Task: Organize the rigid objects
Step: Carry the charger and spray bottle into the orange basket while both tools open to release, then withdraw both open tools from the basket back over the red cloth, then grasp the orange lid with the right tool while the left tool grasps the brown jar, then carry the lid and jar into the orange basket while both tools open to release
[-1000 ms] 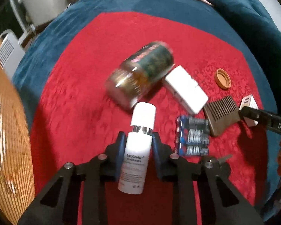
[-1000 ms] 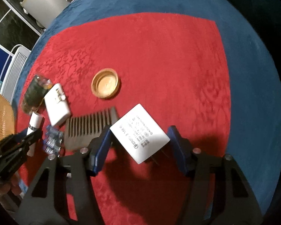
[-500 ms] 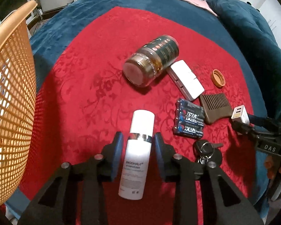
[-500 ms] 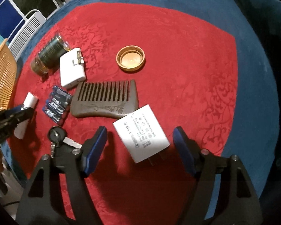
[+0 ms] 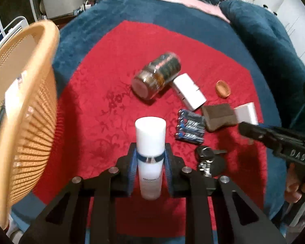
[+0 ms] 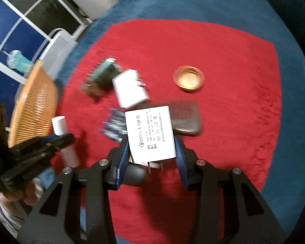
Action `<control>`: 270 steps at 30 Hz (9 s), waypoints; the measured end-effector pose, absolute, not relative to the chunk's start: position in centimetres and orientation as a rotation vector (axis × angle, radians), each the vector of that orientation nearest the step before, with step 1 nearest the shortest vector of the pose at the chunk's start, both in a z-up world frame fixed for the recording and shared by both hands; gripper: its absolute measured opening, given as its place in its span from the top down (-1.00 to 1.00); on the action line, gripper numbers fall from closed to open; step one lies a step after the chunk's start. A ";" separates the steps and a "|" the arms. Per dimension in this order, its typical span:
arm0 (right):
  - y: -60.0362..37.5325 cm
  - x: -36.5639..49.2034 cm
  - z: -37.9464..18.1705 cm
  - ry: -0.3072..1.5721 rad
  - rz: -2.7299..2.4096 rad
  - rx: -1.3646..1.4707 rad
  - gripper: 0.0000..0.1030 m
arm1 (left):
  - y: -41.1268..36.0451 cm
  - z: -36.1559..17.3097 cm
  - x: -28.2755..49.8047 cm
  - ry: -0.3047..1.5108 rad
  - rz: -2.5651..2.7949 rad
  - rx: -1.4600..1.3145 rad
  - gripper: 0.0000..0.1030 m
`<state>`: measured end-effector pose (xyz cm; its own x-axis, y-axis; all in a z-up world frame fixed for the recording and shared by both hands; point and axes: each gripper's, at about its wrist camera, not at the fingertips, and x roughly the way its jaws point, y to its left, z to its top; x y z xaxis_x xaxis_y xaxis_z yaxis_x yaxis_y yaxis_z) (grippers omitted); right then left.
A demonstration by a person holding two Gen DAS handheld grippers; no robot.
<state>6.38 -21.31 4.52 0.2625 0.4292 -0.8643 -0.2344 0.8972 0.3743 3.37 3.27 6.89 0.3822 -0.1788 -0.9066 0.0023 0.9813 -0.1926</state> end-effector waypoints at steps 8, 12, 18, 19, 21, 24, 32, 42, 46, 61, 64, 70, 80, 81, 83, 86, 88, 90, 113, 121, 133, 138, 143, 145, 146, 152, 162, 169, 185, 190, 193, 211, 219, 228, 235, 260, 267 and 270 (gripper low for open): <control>-14.4 5.8 8.9 1.174 0.630 0.158 0.17 | 6.9 13.5 0.7 1.055 -0.064 -0.230 0.53; -10.7 5.5 10.7 1.153 0.722 0.134 0.17 | 10.0 15.7 -0.5 1.009 0.008 -0.279 0.53; -4.5 5.7 12.5 1.119 0.844 0.087 0.16 | 15.5 16.0 -1.8 0.985 0.144 -0.363 0.53; -3.2 5.7 12.7 1.111 0.859 0.071 0.16 | 16.5 15.8 -2.1 0.982 0.160 -0.390 0.53; -1.7 5.6 13.0 1.099 0.887 0.053 0.16 | 18.1 15.6 -2.5 0.971 0.190 -0.430 0.53; 0.5 5.5 13.5 1.085 0.925 0.033 0.16 | 20.2 15.2 -3.1 0.965 0.243 -0.458 0.53; 3.5 4.6 13.3 1.095 0.974 -0.017 0.16 | 22.8 13.9 -4.0 0.975 0.306 -0.515 0.53; 4.9 3.9 12.6 1.129 0.992 -0.055 0.16 | 23.5 13.3 -4.5 0.991 0.338 -0.532 0.53; 4.7 3.6 12.8 1.131 0.999 -0.058 0.11 | 23.3 13.7 -4.6 0.985 0.369 -0.511 0.46; 1.9 4.9 13.0 1.104 0.797 -0.108 -1.00 | 22.8 14.3 -5.3 1.022 0.479 -0.464 -0.99; 1.9 4.9 12.9 1.113 0.796 -0.129 -1.00 | 22.8 14.1 -5.2 1.031 0.491 -0.460 -0.99; 1.5 4.9 12.2 1.133 0.801 -0.138 -1.00 | 22.5 13.8 -5.2 1.044 0.497 -0.453 -0.99; 1.4 4.7 12.1 1.137 0.804 -0.140 -1.00 | 22.2 13.5 -5.0 1.055 0.495 -0.445 -0.99; 1.4 4.7 12.0 1.137 0.807 -0.141 -1.00 | 22.2 13.5 -5.0 1.055 0.494 -0.447 -0.99; 1.5 4.6 12.0 1.138 0.807 -0.143 -1.00 | 22.2 13.5 -5.0 1.055 0.494 -0.448 -0.99; 1.5 4.6 12.0 1.141 0.808 -0.143 -1.00 | 22.1 13.4 -5.0 1.058 0.493 -0.447 -0.99; 1.5 4.5 12.0 1.142 0.807 -0.143 -1.00 | 22.0 13.4 -4.9 1.061 0.493 -0.445 -0.99; 1.4 4.5 11.9 1.145 0.806 -0.140 -1.00 | 21.9 13.3 -4.8 1.063 0.491 -0.444 -0.99; -1.0 4.6 11.5 1.158 0.784 -0.090 -1.00 | 19.3 13.5 -3.9 1.081 0.460 -0.388 -0.99; -2.6 4.8 11.5 1.154 0.767 -0.062 -1.00 | 17.9 13.8 -3.2 1.085 0.438 -0.360 -0.99; -5.6 5.1 10.8 1.178 0.718 -0.010 -1.00 | 15.1 14.3 -2.4 1.078 0.390 -0.320 -0.99; -7.0 5.1 10.5 1.187 0.687 0.006 -1.00 | 13.8 14.4 -1.8 1.081 0.360 -0.303 -0.99; -8.5 5.1 10.5 1.185 0.658 0.020 -1.00 | 12.4 14.5 -1.3 1.085 0.338 -0.285 -0.99; -8.9 5.1 10.4 1.187 0.651 0.029 -1.00 | 11.9 14.6 -1.1 1.085 0.332 -0.275 -0.99; -9.1 5.1 10.4 1.189 0.648 0.034 -1.00 | 11.7 14.6 -1.0 1.086 0.329 -0.270 -0.99; -10.8 5.2 10.2 1.196 0.619 0.058 -1.00 | 10.2 14.4 -0.5 1.091 0.298 -0.250 -0.99; -14.5 5.7 9.8 1.201 0.544 0.103 -1.00 | 6.9 14.5 1.1 1.091 0.231 -0.202 -0.99; -17.2 6.2 9.2 1.210 0.482 0.147 -1.00 | 4.9 14.4 2.1 1.093 0.180 -0.171 -0.99; -24.2 10.2 4.5 1.184 0.217 0.262 -0.68 | -0.2 10.1 5.4 1.113 0.006 -0.111 -0.99; -23.1 13.7 2.3 1.187 0.187 0.226 -0.41 | -0.4 8.4 8.1 1.135 -0.035 -0.104 -0.99; -22.8 15.7 1.0 1.201 0.161 0.215 -0.40 | -0.5 7.6 9.9 1.136 -0.051 -0.071 -0.99; -24.5 10.9 1.1 1.213 0.233 0.253 0.21 | 0.0 2.5 16.3 1.233 -0.070 0.004 -0.47; -24.0 9.7 1.4 1.209 0.246 0.262 0.21 | -0.1 2.9 14.2 1.263 -0.090 -0.014 -0.01; -22.4 8.4 2.3 1.198 0.305 0.266 0.21 | 0.5 3.3 7.4 1.265 -0.048 -0.080 -0.01; -21.4 7.6 2.9 1.197 0.325 0.262 0.21 | 0.6 3.7 5.4 1.259 -0.024 -0.095 -0.01; -18.0 2.7 5.3 1.180 0.392 0.209 0.21 | 1.9 6.4 1.3 1.188 -0.020 -0.116 0.06; -17.5 1.8 6.0 1.164 0.402 0.198 0.21 | 2.4 7.1 0.4 1.166 -0.016 -0.125 0.06; -17.2 1.5 6.6 1.151 0.405 0.192 0.21 | 2.5 7.6 0.0 1.150 -0.019 -0.130 0.06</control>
